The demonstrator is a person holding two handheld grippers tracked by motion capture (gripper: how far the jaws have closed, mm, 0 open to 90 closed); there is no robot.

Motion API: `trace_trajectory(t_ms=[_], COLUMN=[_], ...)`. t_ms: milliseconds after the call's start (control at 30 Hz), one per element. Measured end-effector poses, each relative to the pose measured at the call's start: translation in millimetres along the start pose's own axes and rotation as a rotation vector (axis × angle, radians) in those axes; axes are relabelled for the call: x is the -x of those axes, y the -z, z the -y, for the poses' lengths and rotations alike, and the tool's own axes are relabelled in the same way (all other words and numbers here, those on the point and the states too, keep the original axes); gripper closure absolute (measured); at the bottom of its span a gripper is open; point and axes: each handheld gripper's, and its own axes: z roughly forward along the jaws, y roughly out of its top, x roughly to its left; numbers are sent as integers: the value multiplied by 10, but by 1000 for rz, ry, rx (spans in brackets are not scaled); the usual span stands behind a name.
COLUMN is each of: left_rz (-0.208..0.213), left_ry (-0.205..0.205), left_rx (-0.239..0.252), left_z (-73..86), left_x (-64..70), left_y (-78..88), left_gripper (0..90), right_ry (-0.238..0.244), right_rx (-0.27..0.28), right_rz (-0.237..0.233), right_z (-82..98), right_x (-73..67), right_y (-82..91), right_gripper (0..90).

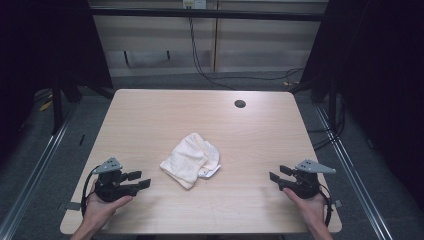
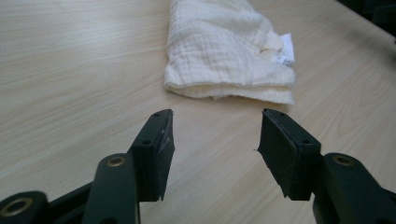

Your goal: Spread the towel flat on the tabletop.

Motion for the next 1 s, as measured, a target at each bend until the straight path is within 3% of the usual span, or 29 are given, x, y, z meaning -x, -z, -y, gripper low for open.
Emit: trace_trajectory(t_ms=[167,200,367,433,467,533,700,767,867,1000], left_rz=[6,6,29,22,40,57,69,87,94,104], left_ry=[-23,-37,-41,-82,-121,-162,-171,-158,-189,-211], left_rx=[1,-17,-23,-21,-18,-26,-36,-15,-11,-6], left_z=[-41,-61,-90,-130,-159,-164,-220,-279,-417,-580], left_x=[28,33,52,100,197,289,290,250,192,247], left_y=[-37,-73,-92,-84,-68,-64,-111,-129,-149,-201], left_gripper=[425,417,443,469,530,534,515,507,497,539], right_ry=[2,1,-2,1,3,-1,6,7,2,1], right_rx=[-11,-11,-26,-28,-38,-35,-51,-51,-58,-58], right_rz=[-24,-42,-70,-86,-91,-92,-95,-101,-109,-125], right_z=[13,13,15,16,8,6,-1,-3,3,-1], right_x=[-3,-4,-29,-39,-52,-64,-89,-87,-88,-90], right_y=[-31,-24,-17,-17,-7,3,14,4,-23,-55], right_gripper=[449,451,451,450,448,446,446,446,434,425])
